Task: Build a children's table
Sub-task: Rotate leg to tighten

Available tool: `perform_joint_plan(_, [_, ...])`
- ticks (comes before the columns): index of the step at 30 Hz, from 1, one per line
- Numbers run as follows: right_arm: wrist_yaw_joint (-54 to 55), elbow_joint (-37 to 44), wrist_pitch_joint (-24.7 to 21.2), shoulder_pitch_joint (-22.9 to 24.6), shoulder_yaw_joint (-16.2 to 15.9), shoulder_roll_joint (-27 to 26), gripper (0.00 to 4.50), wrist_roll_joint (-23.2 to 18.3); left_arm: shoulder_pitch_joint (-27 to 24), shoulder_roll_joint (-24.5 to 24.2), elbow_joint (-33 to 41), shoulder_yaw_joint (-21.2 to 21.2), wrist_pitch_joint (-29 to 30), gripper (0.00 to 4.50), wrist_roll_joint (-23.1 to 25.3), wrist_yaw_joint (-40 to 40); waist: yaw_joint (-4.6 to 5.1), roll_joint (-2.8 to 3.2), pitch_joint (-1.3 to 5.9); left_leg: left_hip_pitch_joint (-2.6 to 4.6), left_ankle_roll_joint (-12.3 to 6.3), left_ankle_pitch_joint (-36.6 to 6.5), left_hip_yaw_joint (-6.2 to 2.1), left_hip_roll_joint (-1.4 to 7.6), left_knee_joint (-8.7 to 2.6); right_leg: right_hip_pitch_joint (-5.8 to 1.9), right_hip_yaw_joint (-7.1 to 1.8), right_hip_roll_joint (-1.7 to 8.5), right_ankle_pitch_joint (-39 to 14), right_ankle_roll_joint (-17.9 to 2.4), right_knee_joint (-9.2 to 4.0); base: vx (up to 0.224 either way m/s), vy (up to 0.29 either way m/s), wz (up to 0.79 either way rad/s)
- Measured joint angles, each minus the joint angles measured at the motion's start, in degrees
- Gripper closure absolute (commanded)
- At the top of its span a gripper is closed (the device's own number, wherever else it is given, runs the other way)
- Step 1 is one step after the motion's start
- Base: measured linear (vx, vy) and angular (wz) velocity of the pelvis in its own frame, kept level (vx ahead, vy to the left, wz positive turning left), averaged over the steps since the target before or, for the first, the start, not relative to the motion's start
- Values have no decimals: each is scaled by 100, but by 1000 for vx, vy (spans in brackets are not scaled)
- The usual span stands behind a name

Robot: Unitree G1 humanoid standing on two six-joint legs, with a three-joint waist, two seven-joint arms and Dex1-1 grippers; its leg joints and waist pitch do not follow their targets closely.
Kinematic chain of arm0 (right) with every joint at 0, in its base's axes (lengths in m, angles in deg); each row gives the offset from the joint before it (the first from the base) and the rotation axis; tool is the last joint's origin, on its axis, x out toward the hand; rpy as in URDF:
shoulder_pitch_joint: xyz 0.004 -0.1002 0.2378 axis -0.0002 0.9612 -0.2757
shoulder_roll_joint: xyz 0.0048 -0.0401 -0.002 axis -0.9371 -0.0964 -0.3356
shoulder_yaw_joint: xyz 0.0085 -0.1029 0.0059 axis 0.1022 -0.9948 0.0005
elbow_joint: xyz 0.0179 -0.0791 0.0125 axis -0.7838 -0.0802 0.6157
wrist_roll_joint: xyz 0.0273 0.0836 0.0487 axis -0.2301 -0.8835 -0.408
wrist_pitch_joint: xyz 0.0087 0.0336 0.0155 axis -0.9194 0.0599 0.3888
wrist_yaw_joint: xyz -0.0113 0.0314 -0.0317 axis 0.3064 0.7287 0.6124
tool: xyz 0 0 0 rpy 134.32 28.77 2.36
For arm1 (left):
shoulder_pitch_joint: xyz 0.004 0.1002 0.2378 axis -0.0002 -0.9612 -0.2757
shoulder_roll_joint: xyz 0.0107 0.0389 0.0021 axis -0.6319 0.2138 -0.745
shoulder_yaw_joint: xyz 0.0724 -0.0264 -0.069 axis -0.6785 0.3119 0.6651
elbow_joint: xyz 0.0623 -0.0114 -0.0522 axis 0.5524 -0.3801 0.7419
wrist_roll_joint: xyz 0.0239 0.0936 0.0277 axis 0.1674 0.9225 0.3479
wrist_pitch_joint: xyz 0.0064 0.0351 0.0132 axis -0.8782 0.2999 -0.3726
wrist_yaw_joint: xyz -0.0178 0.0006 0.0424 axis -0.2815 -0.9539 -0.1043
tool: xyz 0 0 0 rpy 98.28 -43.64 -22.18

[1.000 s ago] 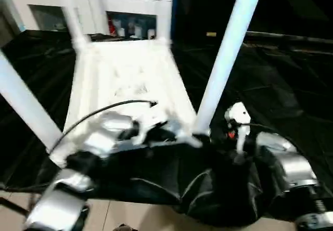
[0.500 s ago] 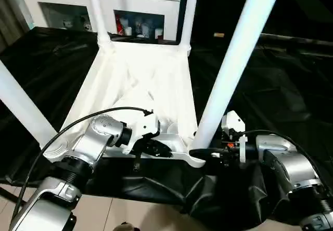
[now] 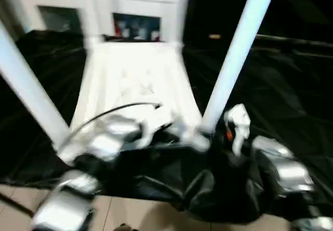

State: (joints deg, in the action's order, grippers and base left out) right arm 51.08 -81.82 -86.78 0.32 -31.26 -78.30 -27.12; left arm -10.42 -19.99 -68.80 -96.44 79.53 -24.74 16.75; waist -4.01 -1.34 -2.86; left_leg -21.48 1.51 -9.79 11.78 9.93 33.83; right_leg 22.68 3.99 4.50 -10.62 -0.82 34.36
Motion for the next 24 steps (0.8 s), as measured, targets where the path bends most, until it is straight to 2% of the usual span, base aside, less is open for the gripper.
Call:
perform_joint_plan(2, [547, -78, -24, -84, 131, -219, 249, 80, 83, 198, -151, 2, 49, 450, 36, 355, 30, 15, 4, 1, 0, 0, -1, -2, -4, -8, 0, 0, 0, 0, -22, 0, 0, 0])
perform_joint_plan(6, [676, -108, -18, -128, 141, -282, 249, 153, 90, 243, -178, 30, 59, 450, 55, 431, 63, 32, 3, 14, -1, 0, -1, -6, -3, -33, -3, 0, 1, -1, -42, 0, 0, 0])
perform_joint_plan(7, [652, -110, -11, -127, 141, -282, 215, 155, 93, 240, -196, 33, 35, 450, 55, 414, 64, 36, 1, 23, -1, 0, -1, -7, -3, -41, -4, 0, 1, -1, -41, 0, 0, 0])
perform_joint_plan(9, [559, -110, -2, -122, 144, -280, 180, 136, 92, 213, -220, 35, -23, 450, 55, 372, 67, 42, -2, 33, -1, -1, -1, -7, -6, -49, -3, 0, 1, -1, -40, 0, 0, 0])
perform_joint_plan(14, [-125, -71, -102, -125, 141, -147, 143, -153, 91, -31, -220, 54, -210, 450, 30, -2, 70, 65, -9, 41, 0, 0, -2, -6, -36, -41, 1, 0, 2, -1, -35, 0, 0, 0])
perform_joint_plan(19, [-1767, 247, -146, -3, -348, 744, 143, -211, -172, -496, 256, 37, -281, 450, -178, -992, 68, 79, -19, 34, 2, -7, 1, -7, -49, -32, -1, 0, 28, -18, -32, 0, 0, 0])
perform_joint_plan(24, [-2839, 431, -148, 52, -643, 1233, 143, -325, -371, -873, 606, 23, -310, 450, -382, -1812, -12, 77, -19, 9, 3, -5, 3, -2, -81, 10, 7, -6, 28, -20, -25, 0, 0, 0])
